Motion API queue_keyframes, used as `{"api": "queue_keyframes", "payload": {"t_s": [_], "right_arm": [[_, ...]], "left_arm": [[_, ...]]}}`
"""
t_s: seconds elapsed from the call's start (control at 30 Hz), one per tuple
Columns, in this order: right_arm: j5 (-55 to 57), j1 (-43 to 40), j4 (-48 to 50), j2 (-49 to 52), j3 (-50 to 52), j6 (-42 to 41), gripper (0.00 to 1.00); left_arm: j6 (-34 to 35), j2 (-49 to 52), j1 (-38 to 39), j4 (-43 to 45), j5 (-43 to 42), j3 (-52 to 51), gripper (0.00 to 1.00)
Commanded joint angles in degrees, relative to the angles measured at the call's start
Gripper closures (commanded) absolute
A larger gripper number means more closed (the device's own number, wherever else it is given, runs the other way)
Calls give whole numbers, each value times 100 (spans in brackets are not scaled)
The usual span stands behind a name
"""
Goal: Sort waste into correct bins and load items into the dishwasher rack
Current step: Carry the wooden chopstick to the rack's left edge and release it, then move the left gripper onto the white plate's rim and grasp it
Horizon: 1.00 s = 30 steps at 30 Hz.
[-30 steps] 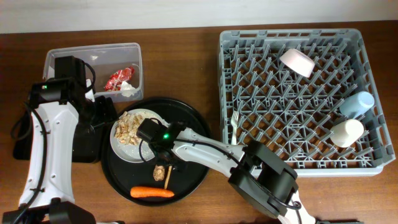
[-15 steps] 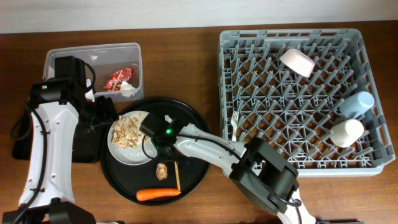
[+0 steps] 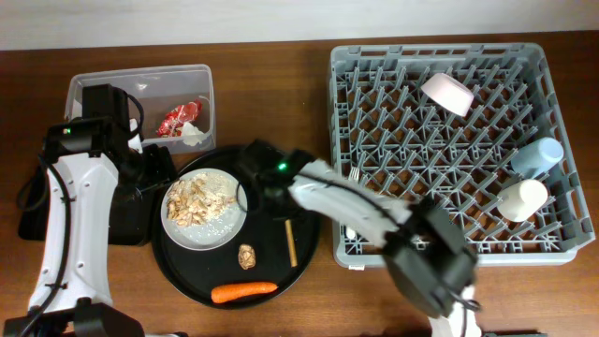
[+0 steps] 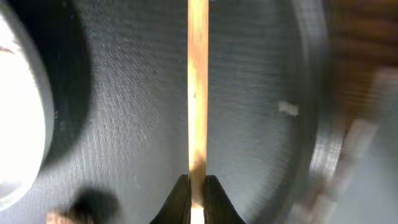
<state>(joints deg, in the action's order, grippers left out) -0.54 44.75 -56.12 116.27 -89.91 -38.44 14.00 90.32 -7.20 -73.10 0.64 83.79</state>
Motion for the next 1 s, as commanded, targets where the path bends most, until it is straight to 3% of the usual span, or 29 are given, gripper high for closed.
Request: {"api": "queue_keyframes", "payload": {"t_s": [0.0, 0.13, 0.3, 0.63, 0.67, 0.73, 0.77, 0.97], "right_arm": [[-7, -417, -339, -1139, -157, 726, 94], [-7, -1117, -942, -1917, -155, 1246, 94], [-7, -1759, -1475, -1939, -57, 1709, 94], [-35, -1895, -531, -1738, 935, 1700, 92], [-31, -1895, -476, -1705, 949, 1700, 88], [-31, -1895, -378, -1652, 949, 1700, 63], [-31, -1895, -348, -1650, 949, 1700, 59], [111, -1902, -350, -1714, 938, 1703, 55]], "left_arm": [[52, 9, 7, -9, -42, 26, 23], [52, 9, 9, -9, -48, 26, 23], [52, 9, 9, -7, -136, 26, 23], [52, 9, 9, -35, -136, 26, 23], [52, 9, 9, -35, -136, 26, 23], [52, 9, 9, -50, -136, 26, 23], [52, 9, 9, -55, -133, 26, 23], [52, 9, 9, -116, -133, 26, 22]]}}
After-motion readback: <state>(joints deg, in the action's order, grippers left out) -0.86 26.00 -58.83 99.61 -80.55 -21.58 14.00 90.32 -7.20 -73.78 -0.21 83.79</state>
